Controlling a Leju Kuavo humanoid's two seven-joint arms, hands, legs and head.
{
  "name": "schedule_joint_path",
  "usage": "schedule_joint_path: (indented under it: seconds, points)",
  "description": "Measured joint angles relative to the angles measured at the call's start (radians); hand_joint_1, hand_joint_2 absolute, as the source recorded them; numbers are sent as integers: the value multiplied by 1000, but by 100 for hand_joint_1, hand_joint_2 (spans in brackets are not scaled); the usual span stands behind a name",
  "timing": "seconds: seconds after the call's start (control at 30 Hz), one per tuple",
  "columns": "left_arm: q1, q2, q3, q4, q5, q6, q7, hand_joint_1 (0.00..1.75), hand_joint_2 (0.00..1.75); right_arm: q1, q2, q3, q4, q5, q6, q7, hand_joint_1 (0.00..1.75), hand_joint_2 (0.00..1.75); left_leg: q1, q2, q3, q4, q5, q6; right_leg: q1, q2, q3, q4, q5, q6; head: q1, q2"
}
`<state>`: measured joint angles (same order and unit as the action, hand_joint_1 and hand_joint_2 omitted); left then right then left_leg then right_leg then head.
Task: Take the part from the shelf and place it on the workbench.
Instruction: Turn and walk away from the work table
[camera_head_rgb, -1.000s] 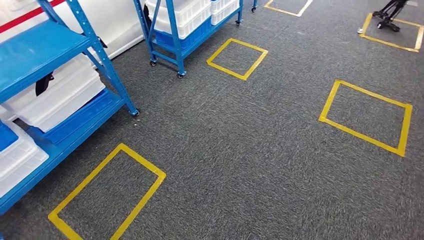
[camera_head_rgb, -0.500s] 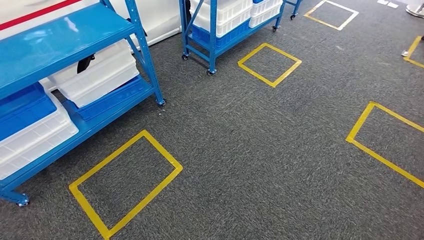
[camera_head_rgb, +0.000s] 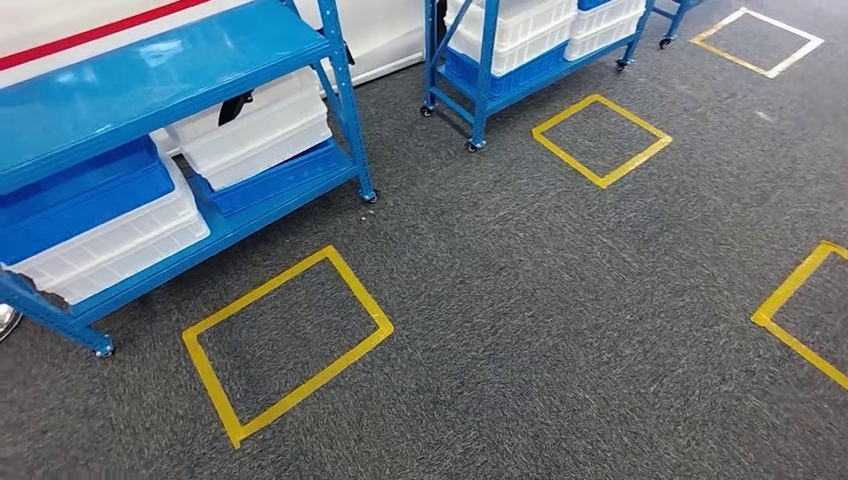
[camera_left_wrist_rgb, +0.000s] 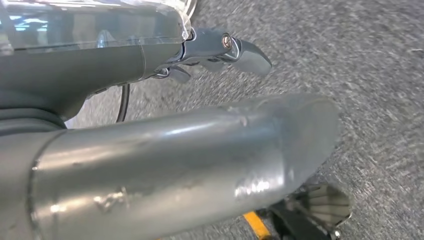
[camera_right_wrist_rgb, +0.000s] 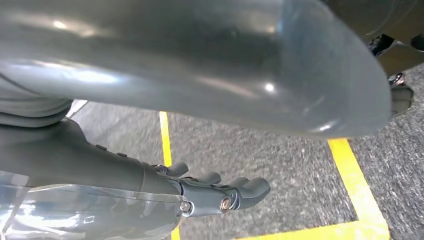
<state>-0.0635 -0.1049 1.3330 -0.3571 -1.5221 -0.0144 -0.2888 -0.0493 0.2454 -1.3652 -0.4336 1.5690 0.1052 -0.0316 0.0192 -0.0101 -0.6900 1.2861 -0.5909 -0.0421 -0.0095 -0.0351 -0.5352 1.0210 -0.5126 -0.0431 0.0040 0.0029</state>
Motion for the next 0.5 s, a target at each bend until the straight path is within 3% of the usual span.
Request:
schedule_joint_path:
  seconds: [0.03, 0.07, 0.13, 0.2, 0.23, 0.3, 0.37, 0.43, 0.5]
  points:
    - [1, 0, 0, 0, 0, 0, 0, 0, 0, 0, -1, 0, 2, 0, -1, 0, 0, 0, 0, 2, -3, 13, 4, 0, 2, -13, 0, 1, -1, -1, 0, 0]
    - [3, 0, 0, 0, 0, 0, 1, 0, 0, -1, -2, 0, 4, 0, -1, 0, 0, 0, 0, 6, 14, -16, 26, 2, 4, -25, 2, 1, -3, -1, 0, 0]
    - [3, 1, 0, 0, 0, 0, 1, 0, 0, -3, -2, 0, 8, 0, -2, 0, 0, 0, -5, 38, 87, -152, 86, 12, 7, -48, 8, 2, -7, 1, 0, 0]
    - [0, 1, 0, 0, 0, 0, 1, 0, 0, -4, -3, 0, 12, 0, -3, 0, 0, 0, -14, 70, 136, -251, 115, 26, 12, -68, 13, 3, -12, 10, 1, 0]
    - [0, 1, 0, 0, 0, 0, 1, 0, 0, -5, -3, 0, 13, 0, -4, 0, 0, 0, -18, 75, 141, -266, 114, 32, 13, -77, 15, 3, -14, 15, 1, 0]
    - [3, 2, 1, 0, 0, 0, 1, 0, 0, -9, -3, 0, 15, 0, -6, 0, 0, 0, -17, 53, 141, -273, 121, 43, 12, -88, 19, 4, -15, 24, 1, 0]
    - [4, 2, 2, 0, 0, 0, 1, 0, 0, -11, -4, 0, 16, 0, -7, 1, 0, 0, -10, 34, 147, -286, 131, 55, 10, -48, 8, 41, -39, 33, 4, 0]
    - [1, 2, 3, 0, 0, -1, 1, 0, 0, -9, -6, 0, 18, 0, -7, 2, 0, 0, -7, 13, 147, -292, 139, 63, 5, 13, -41, 144, -99, 41, 8, 0]
    - [-2, 2, 3, 0, 0, -1, 1, 0, 0, -7, -7, 0, 19, 0, -7, 3, 0, 0, -7, -11, 142, -291, 141, 64, 1, 31, -100, 256, -146, 45, 8, 0]
